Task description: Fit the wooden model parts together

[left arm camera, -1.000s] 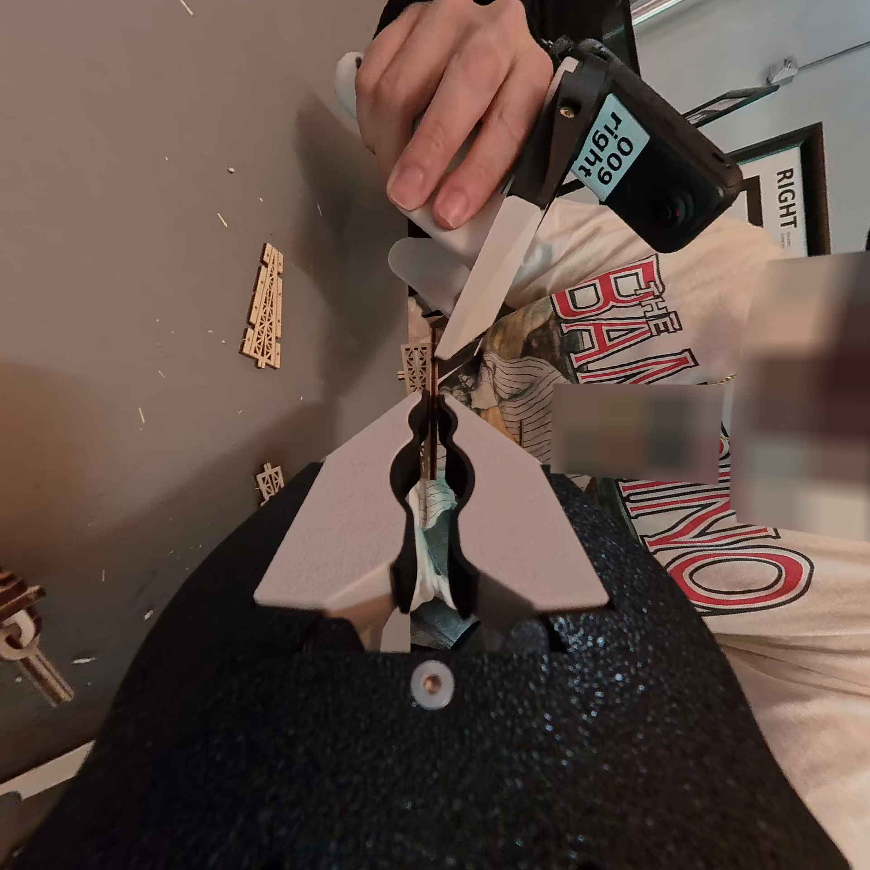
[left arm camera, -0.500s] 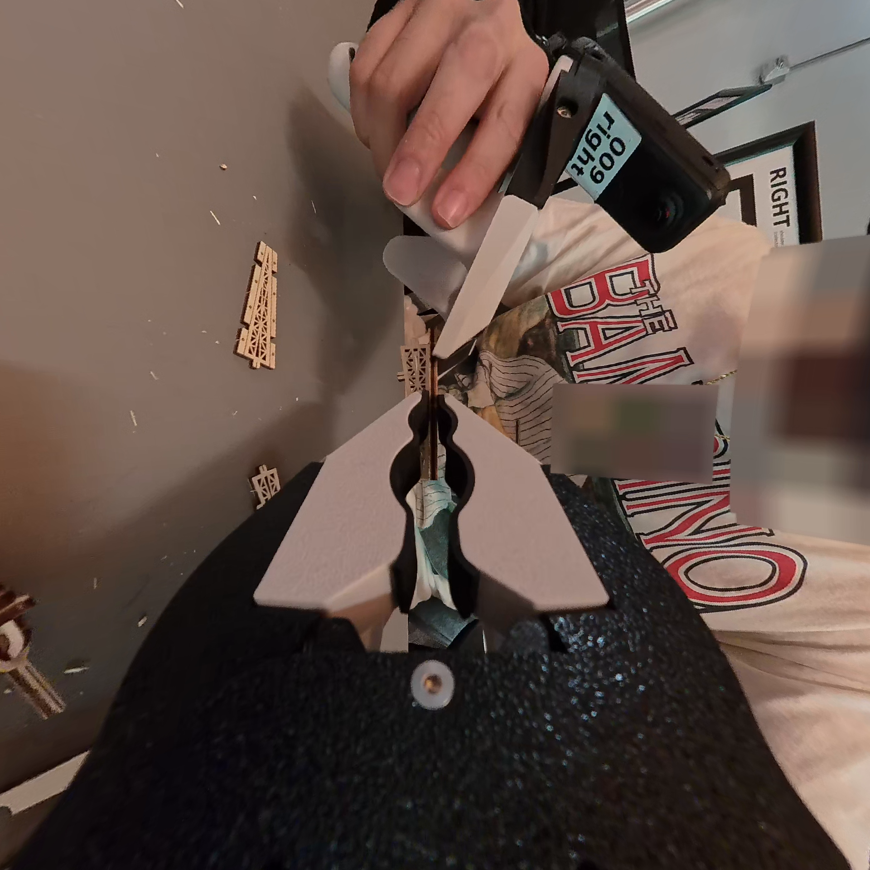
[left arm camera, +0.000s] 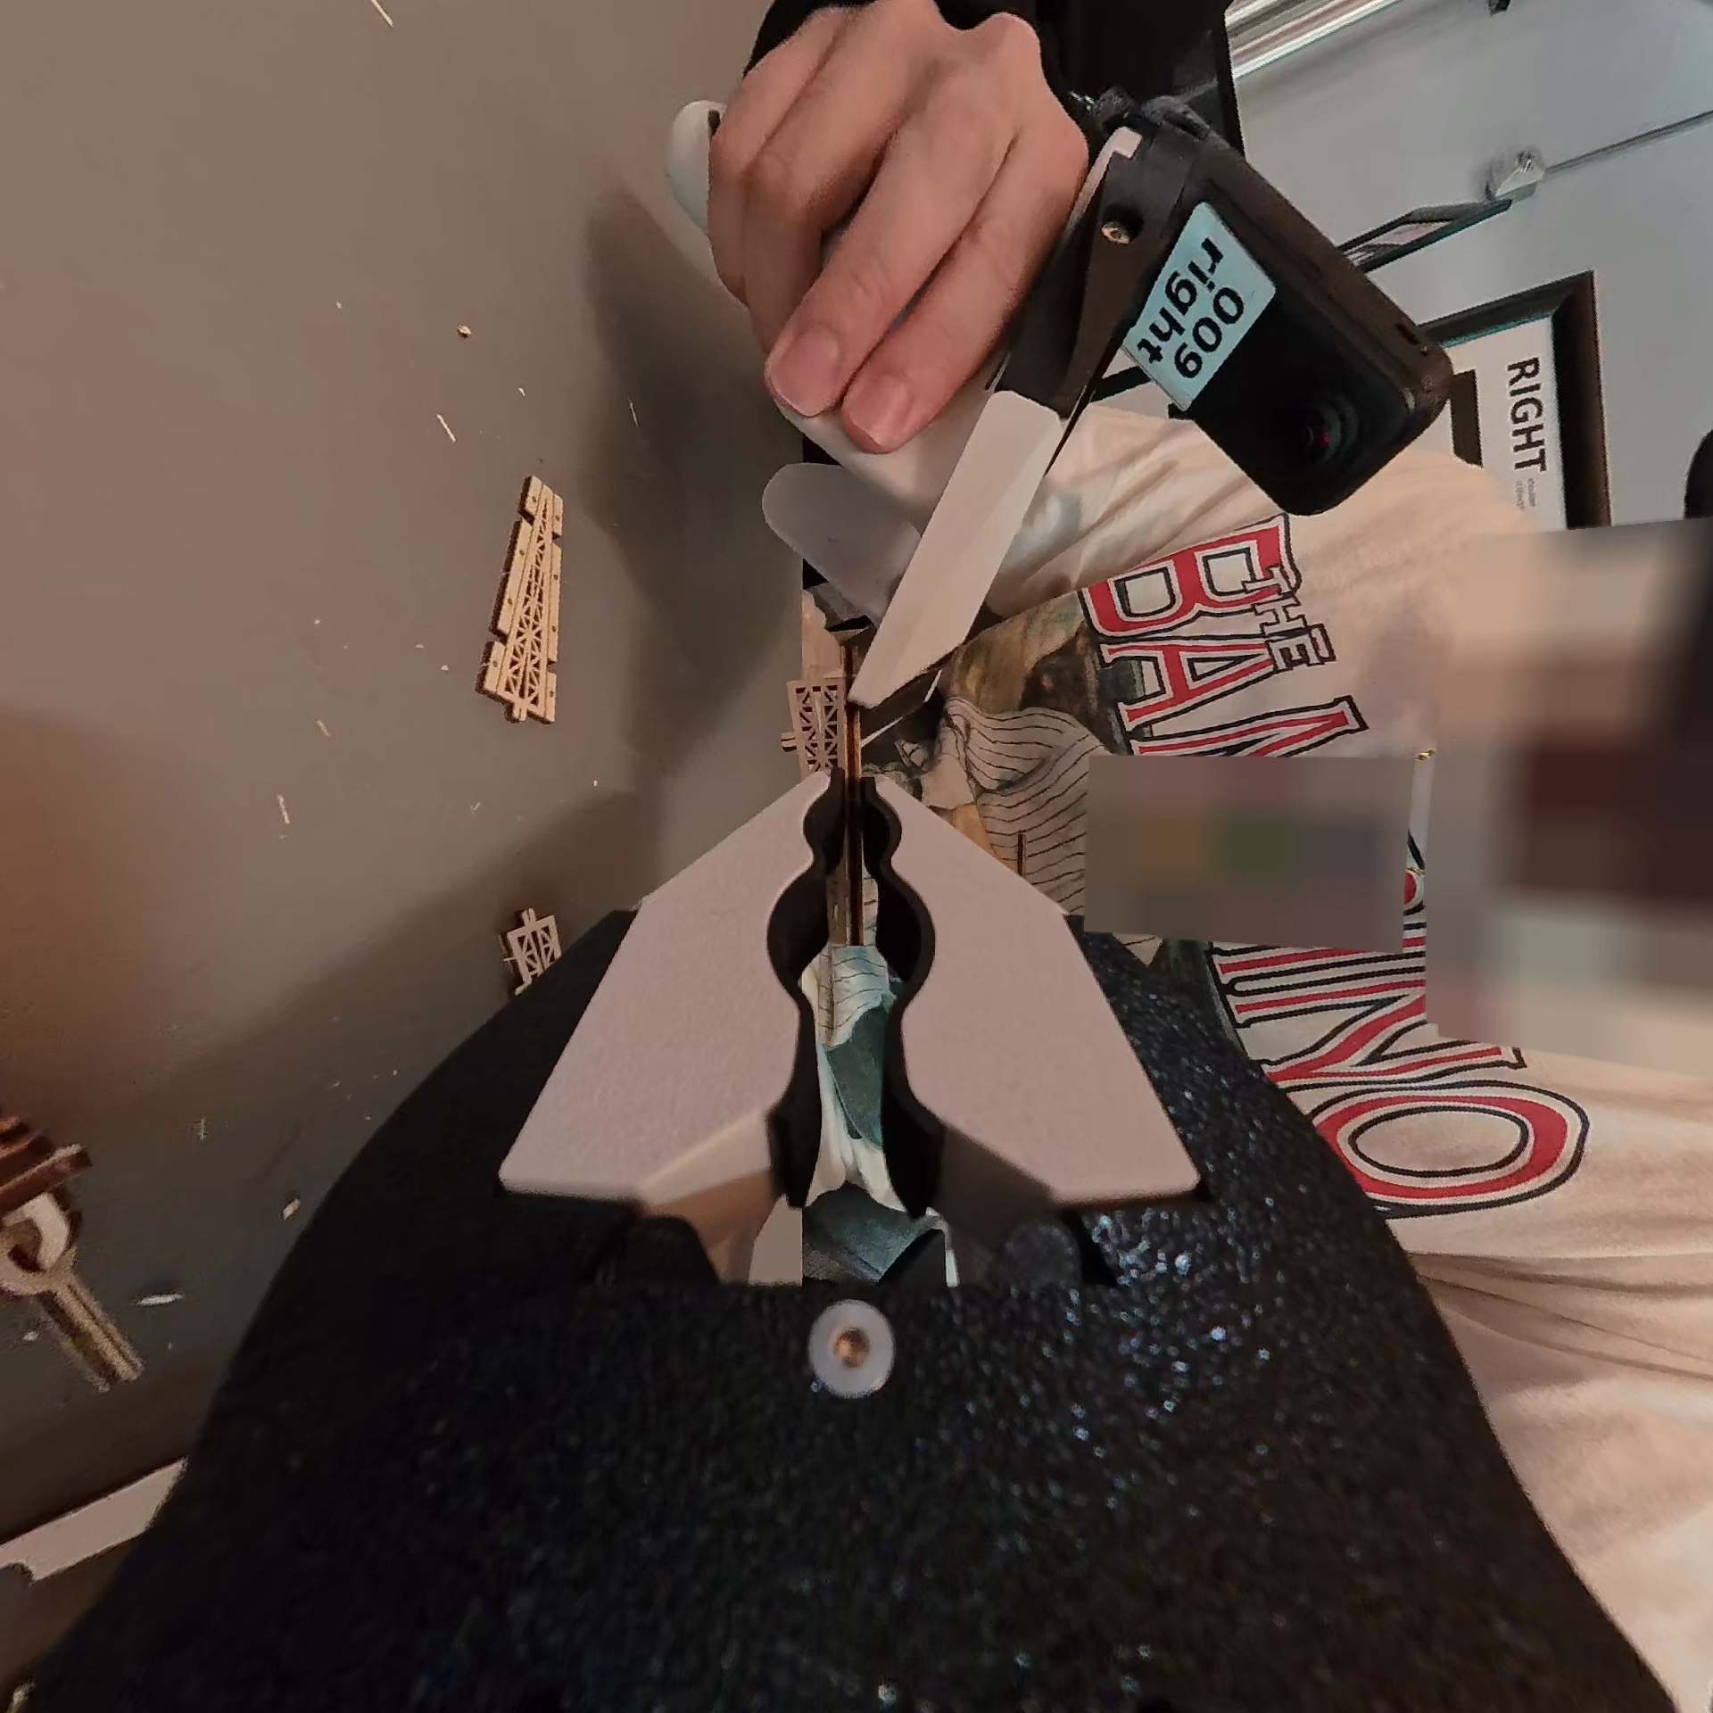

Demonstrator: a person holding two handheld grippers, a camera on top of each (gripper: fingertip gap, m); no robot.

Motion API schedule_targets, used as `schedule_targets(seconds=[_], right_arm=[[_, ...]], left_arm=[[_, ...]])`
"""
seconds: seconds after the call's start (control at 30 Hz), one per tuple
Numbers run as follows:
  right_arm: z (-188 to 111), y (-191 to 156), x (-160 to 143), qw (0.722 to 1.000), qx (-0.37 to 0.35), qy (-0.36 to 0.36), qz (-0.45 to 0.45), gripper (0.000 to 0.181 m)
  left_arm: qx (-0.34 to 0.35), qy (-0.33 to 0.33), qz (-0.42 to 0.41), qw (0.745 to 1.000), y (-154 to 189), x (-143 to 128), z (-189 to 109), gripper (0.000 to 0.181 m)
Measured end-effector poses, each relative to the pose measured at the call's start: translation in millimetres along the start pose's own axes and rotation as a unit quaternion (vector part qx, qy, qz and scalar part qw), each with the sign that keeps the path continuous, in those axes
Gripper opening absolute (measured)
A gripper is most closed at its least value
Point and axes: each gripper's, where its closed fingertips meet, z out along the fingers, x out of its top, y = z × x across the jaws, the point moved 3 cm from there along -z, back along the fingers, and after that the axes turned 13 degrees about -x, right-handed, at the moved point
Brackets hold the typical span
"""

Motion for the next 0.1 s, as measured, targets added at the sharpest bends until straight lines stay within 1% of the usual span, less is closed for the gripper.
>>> schedule_targets(seconds=[0.1], right_arm=[[0.1, 1.3, 0.5, 1.000, 0.001, 0.002, 0.011, 0.017]], left_arm=[[-0.011, 0.011, -0.004, 1.000, 0.2, 0.6, -0.9, 0.001]])
